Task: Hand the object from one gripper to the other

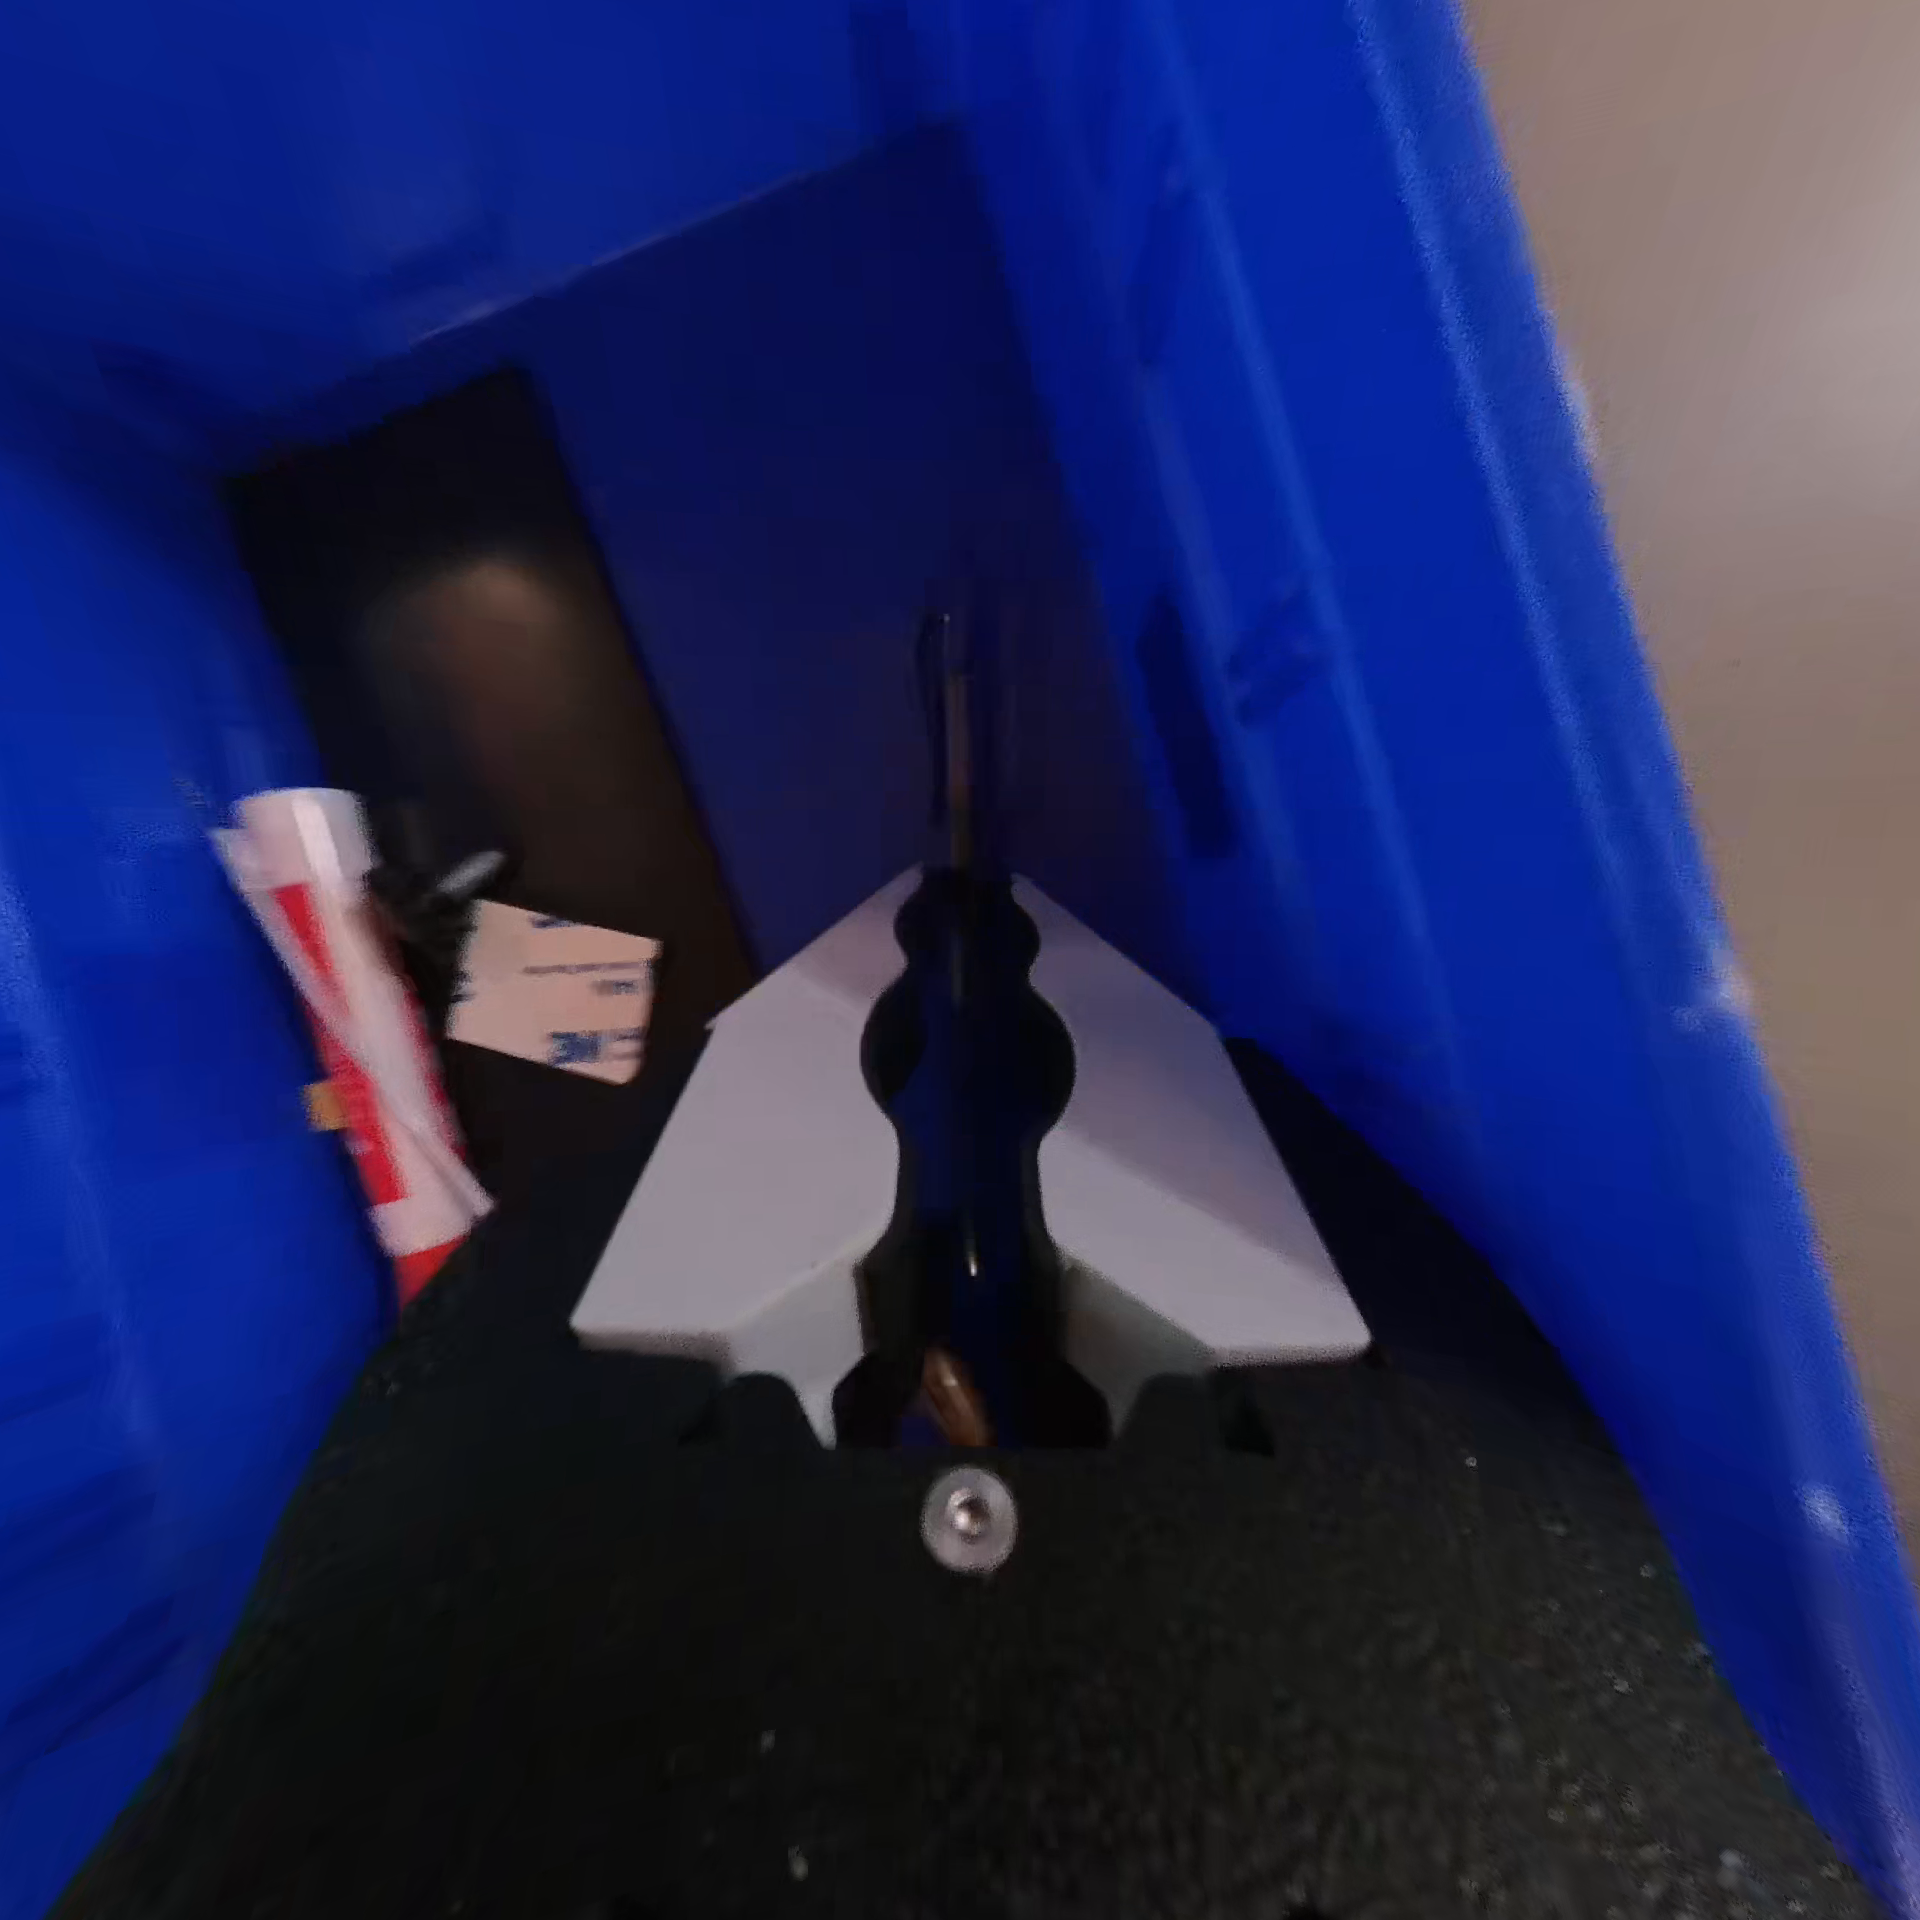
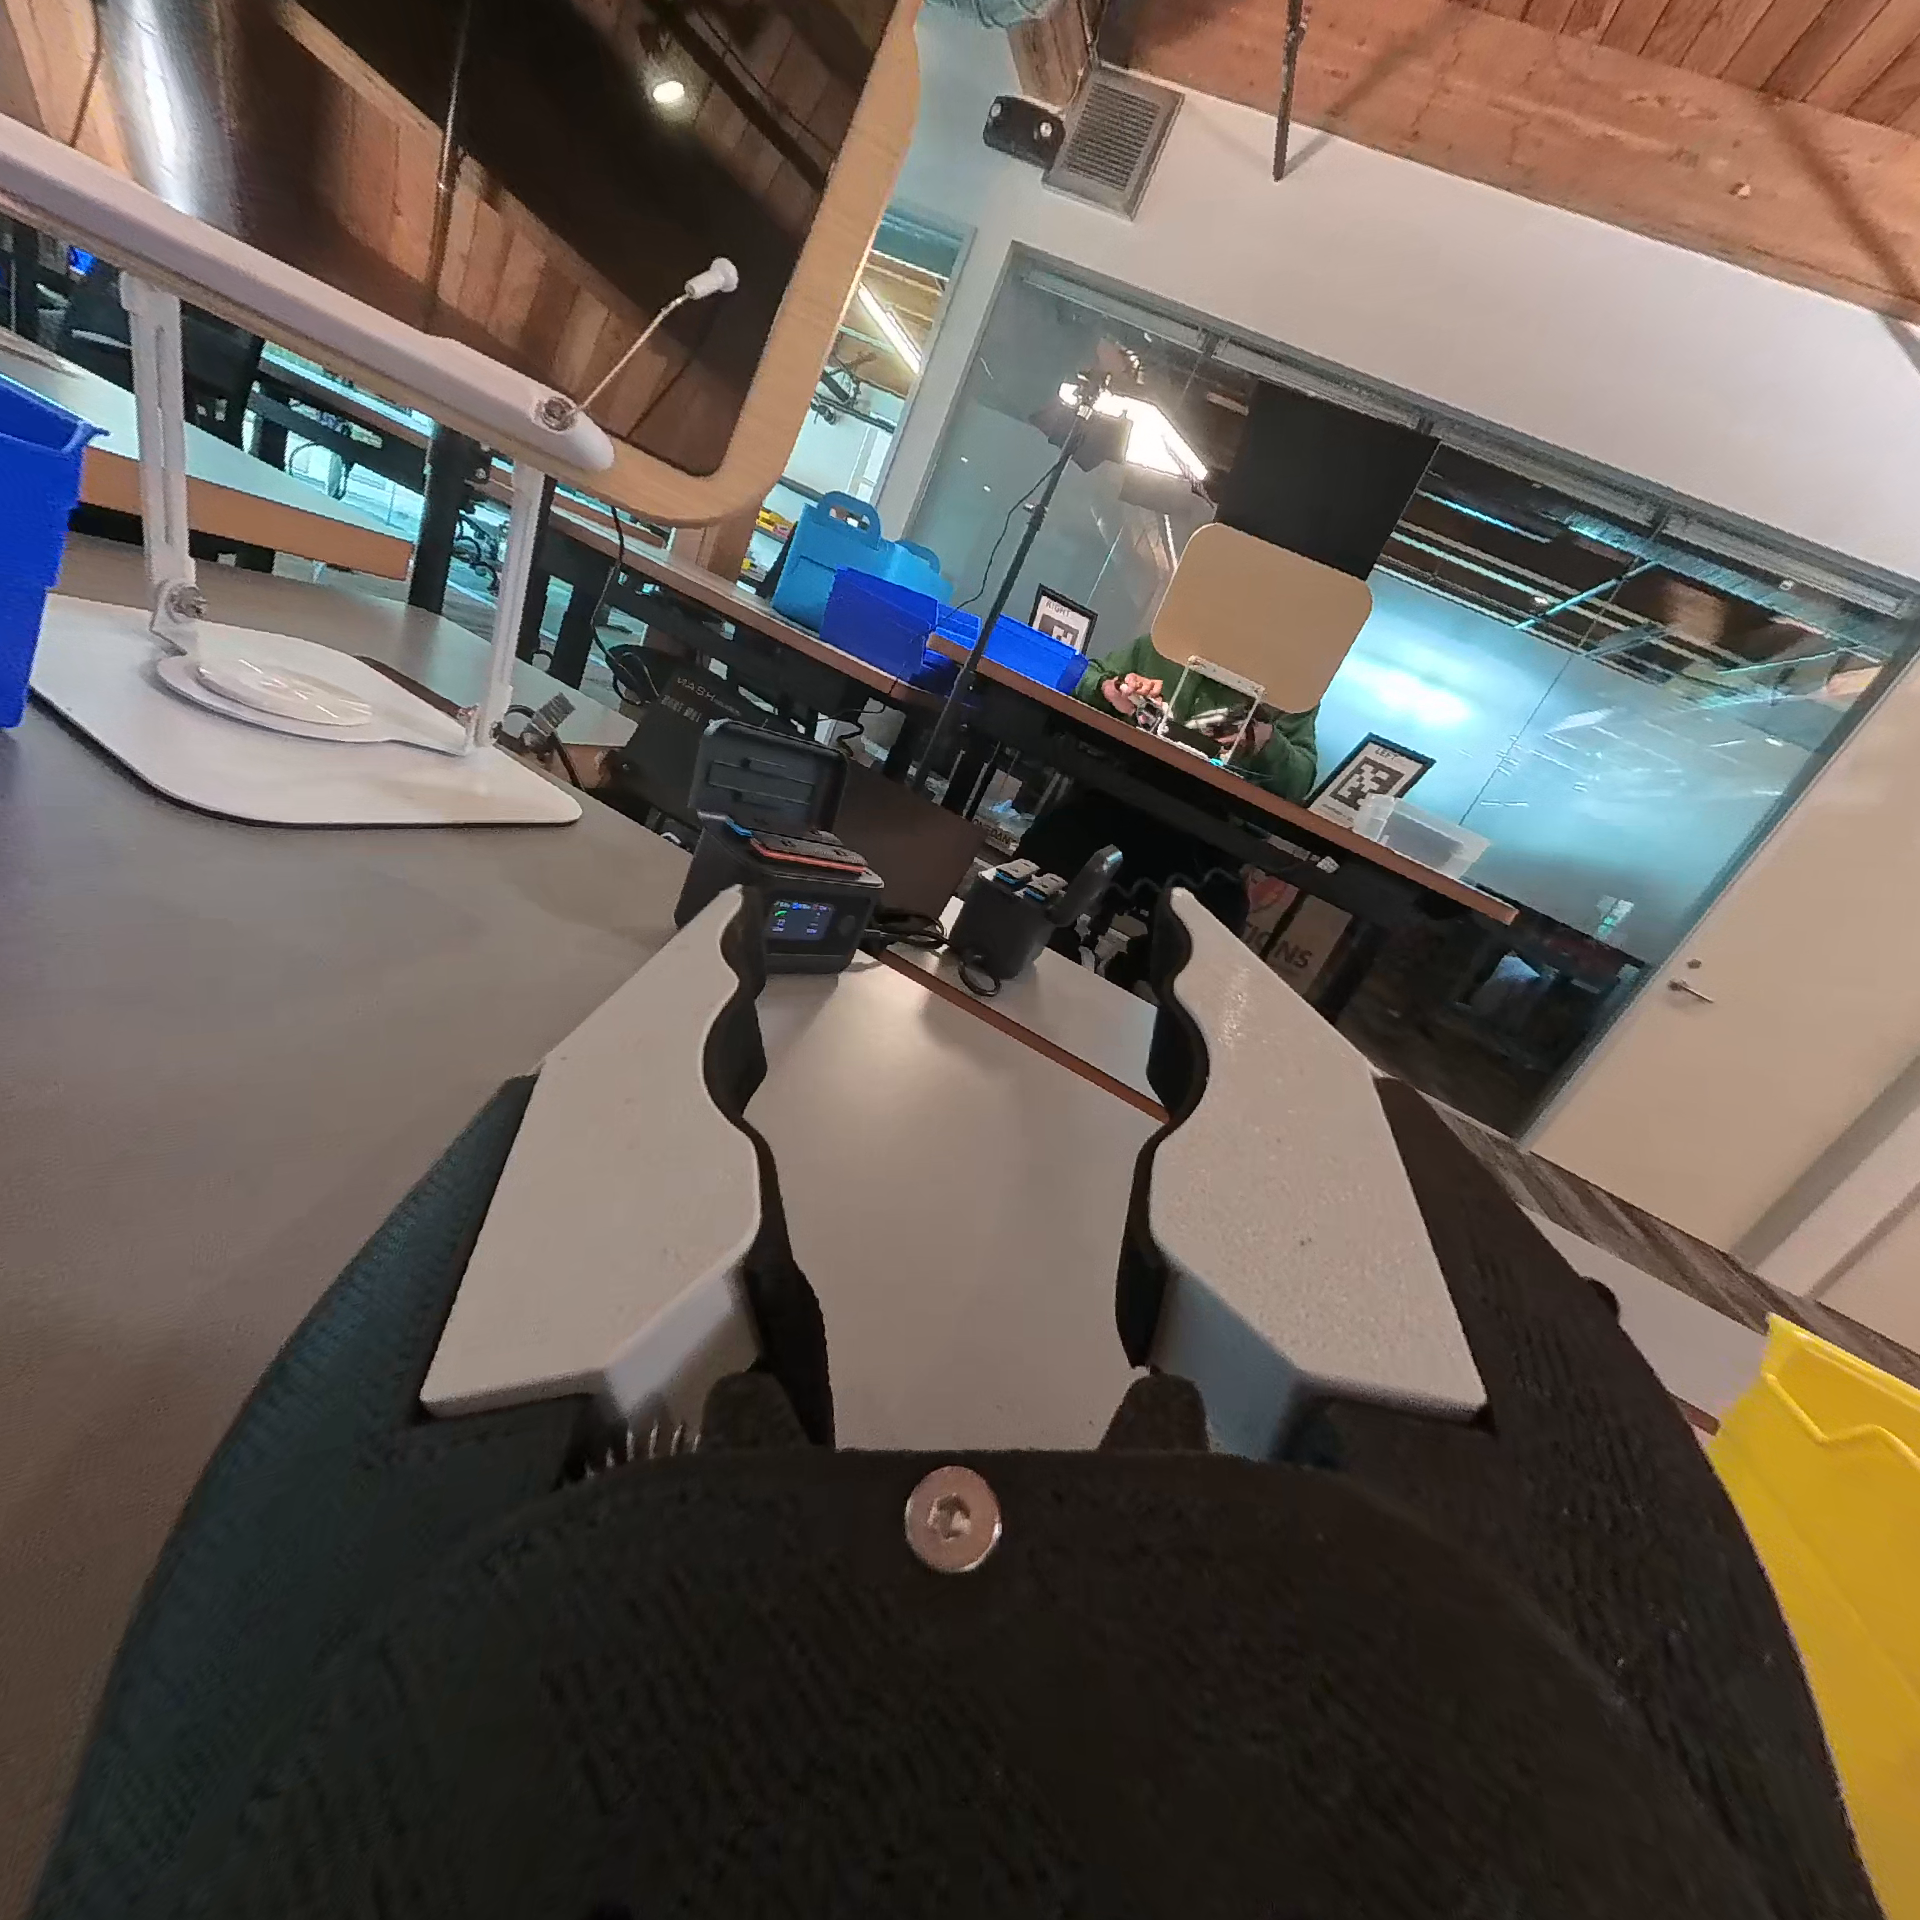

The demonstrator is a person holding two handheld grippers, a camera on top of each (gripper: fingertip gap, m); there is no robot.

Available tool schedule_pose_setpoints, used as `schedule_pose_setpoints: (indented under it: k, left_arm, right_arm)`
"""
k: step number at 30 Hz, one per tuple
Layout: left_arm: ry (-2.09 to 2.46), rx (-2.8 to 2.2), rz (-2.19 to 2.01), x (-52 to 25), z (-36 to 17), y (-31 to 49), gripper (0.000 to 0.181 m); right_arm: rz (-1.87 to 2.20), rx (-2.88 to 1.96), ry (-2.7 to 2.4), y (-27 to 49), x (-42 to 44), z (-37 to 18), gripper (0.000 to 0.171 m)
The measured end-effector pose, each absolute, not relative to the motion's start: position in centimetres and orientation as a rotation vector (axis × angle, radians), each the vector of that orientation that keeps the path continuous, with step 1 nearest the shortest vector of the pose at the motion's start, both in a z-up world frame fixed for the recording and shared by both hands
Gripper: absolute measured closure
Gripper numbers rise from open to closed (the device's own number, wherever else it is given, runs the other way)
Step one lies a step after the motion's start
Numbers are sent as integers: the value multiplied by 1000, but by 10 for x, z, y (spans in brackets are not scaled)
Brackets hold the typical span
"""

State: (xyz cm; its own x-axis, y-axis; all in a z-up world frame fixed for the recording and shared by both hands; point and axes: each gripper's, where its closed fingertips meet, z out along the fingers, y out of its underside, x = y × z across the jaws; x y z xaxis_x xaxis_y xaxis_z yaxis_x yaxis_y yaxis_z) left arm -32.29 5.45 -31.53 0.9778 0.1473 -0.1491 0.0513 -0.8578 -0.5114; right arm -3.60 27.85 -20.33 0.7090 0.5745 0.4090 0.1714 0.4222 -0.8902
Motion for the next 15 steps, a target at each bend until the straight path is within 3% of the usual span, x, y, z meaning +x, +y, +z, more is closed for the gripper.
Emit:
schedule_pose_setpoints:
  k: [1, 6, 10, 15]
  left_arm:
    - [-140, -2557, 299, -331, -309, 56, 172]
    - [-185, -2078, 114, -335, -216, 76, 173]
    - [-87, -1671, -472, -278, -123, 81, 174]
    - [84, -1502, -888, -203, -88, 86, 175]
  right_arm:
    - [291, -1131, -781, 278, -37, -203, 97]
    - [309, -1124, -795, 275, -40, -203, 97]
    - [404, -1088, -830, 262, -50, -199, 100]
    - [751, -981, -904, 208, -65, -173, 112]
